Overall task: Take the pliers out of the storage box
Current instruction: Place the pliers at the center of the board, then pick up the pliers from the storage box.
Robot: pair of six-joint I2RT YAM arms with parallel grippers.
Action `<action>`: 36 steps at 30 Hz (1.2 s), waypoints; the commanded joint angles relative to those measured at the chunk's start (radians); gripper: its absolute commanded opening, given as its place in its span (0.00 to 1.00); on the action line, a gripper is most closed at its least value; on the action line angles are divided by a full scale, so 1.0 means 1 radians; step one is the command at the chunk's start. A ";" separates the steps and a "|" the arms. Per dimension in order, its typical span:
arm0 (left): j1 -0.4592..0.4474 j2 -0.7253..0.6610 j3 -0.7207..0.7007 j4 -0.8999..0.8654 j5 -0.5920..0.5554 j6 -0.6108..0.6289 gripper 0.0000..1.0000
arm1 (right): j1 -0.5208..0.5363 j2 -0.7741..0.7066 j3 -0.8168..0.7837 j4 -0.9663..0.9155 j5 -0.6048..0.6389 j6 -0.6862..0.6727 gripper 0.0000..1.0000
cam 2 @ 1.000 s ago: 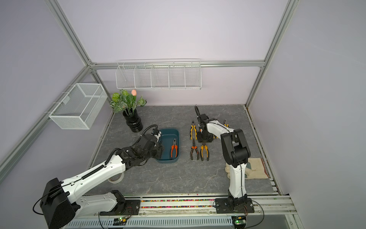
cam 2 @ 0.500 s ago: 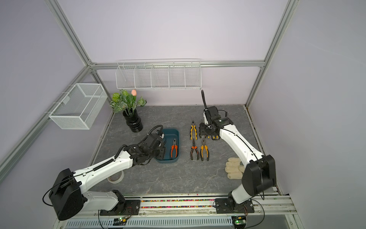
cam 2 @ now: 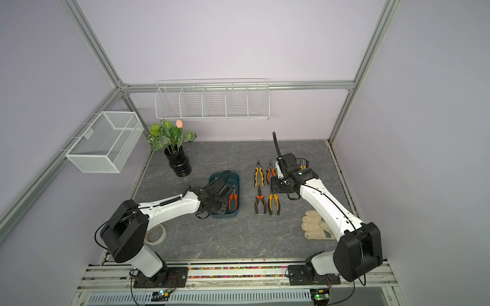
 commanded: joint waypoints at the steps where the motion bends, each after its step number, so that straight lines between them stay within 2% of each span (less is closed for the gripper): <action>1: 0.000 0.009 0.044 0.022 0.035 -0.034 0.40 | 0.005 0.003 -0.012 0.014 -0.021 0.000 0.51; 9: -0.001 0.024 0.076 0.047 0.092 -0.056 0.50 | 0.004 0.026 -0.016 0.027 -0.028 -0.004 0.51; 19: -0.001 0.101 0.108 0.037 0.074 -0.046 0.43 | 0.003 0.055 -0.007 0.029 -0.032 -0.008 0.51; 36: 0.000 0.177 0.167 0.001 0.031 -0.019 0.42 | 0.003 0.056 -0.019 0.027 -0.039 -0.009 0.51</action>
